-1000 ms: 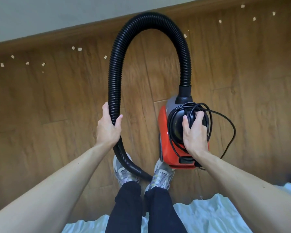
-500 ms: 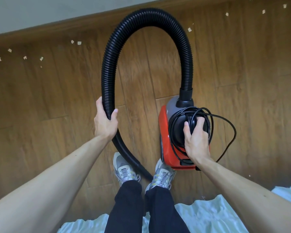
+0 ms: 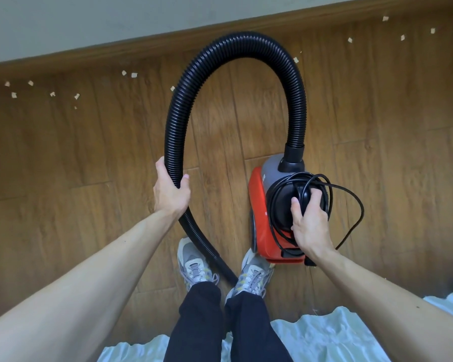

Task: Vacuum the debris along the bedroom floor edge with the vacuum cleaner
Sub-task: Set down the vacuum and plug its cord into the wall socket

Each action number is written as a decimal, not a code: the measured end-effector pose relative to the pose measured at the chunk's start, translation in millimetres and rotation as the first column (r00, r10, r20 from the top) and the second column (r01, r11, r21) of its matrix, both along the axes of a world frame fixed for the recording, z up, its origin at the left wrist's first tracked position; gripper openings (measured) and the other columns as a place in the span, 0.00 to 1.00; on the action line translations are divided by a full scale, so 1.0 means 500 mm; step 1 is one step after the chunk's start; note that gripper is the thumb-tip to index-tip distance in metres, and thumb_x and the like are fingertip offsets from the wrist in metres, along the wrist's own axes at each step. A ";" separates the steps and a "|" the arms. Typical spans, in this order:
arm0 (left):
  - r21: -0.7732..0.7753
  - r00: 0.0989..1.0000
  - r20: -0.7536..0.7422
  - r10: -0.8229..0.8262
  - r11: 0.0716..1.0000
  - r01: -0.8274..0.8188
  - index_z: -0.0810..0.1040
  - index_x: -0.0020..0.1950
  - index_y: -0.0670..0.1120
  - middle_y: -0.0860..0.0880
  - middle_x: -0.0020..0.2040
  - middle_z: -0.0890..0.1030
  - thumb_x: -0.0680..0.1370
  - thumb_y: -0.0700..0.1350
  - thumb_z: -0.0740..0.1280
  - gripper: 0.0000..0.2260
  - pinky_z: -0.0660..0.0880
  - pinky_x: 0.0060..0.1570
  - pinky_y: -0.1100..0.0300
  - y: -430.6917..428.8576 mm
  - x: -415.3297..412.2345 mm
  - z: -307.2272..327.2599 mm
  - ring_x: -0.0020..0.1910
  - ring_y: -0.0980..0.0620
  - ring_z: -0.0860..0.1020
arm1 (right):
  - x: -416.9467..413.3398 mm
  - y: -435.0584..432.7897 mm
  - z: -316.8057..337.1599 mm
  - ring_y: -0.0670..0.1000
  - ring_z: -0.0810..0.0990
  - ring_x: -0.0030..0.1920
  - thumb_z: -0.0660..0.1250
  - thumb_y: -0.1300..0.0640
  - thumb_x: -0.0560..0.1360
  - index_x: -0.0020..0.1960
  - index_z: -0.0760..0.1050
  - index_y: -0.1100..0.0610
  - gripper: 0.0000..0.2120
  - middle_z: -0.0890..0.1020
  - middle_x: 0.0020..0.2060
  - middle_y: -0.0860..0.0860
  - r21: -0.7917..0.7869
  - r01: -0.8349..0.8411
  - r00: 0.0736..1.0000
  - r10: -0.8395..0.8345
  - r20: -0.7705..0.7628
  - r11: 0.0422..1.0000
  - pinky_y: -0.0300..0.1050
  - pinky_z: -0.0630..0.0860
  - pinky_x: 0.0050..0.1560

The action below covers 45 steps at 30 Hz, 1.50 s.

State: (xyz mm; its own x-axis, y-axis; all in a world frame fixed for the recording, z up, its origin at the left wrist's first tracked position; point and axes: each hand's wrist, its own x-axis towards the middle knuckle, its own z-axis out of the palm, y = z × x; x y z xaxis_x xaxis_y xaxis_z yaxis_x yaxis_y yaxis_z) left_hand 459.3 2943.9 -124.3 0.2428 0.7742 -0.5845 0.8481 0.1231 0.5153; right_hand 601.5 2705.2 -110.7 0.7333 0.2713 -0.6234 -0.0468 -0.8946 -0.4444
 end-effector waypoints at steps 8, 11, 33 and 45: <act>-0.048 0.994 -0.103 -0.044 0.998 0.040 0.51 0.77 0.50 0.44 0.64 0.72 0.79 0.51 0.66 0.33 0.74 0.57 0.48 0.017 -0.001 0.080 0.59 0.43 0.75 | 0.045 0.039 0.071 0.63 0.75 0.60 0.62 0.54 0.80 0.67 0.61 0.64 0.22 0.69 0.64 0.62 -0.335 -0.345 0.937 0.340 -0.075 0.877 0.55 0.74 0.57; -0.025 0.990 -0.086 -0.108 0.994 0.106 0.50 0.77 0.52 0.43 0.65 0.71 0.77 0.53 0.68 0.35 0.74 0.60 0.42 0.043 0.020 0.146 0.61 0.41 0.74 | 0.095 0.089 0.137 0.62 0.75 0.58 0.62 0.52 0.80 0.68 0.62 0.61 0.22 0.69 0.62 0.60 -0.350 -0.475 0.868 0.495 -0.035 0.808 0.55 0.76 0.54; 0.512 0.673 -0.448 -0.589 0.448 0.733 0.51 0.79 0.49 0.42 0.69 0.66 0.74 0.64 0.64 0.41 0.63 0.70 0.45 0.294 0.394 1.063 0.68 0.42 0.67 | 0.472 0.352 1.106 0.59 0.68 0.66 0.61 0.40 0.78 0.80 0.45 0.50 0.39 0.66 0.69 0.54 -0.376 -0.578 0.501 0.679 0.536 0.724 0.56 0.72 0.63; 0.687 0.599 -0.462 -0.654 0.163 0.708 0.59 0.75 0.48 0.43 0.64 0.71 0.73 0.63 0.66 0.37 0.73 0.59 0.48 0.226 0.529 1.474 0.64 0.42 0.72 | 0.554 0.233 1.465 0.59 0.66 0.69 0.61 0.38 0.77 0.80 0.45 0.48 0.40 0.64 0.71 0.54 -0.369 -0.445 0.514 0.570 0.641 0.816 0.56 0.69 0.64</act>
State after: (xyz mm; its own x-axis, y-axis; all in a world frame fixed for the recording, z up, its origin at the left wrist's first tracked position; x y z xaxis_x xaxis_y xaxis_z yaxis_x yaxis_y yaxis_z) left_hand 723.9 3056.9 612.8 0.9123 0.3991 0.0921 0.4022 -0.9154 -0.0183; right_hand 878.3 2821.7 621.6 0.7131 0.6993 -0.0497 0.7002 -0.7139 0.0013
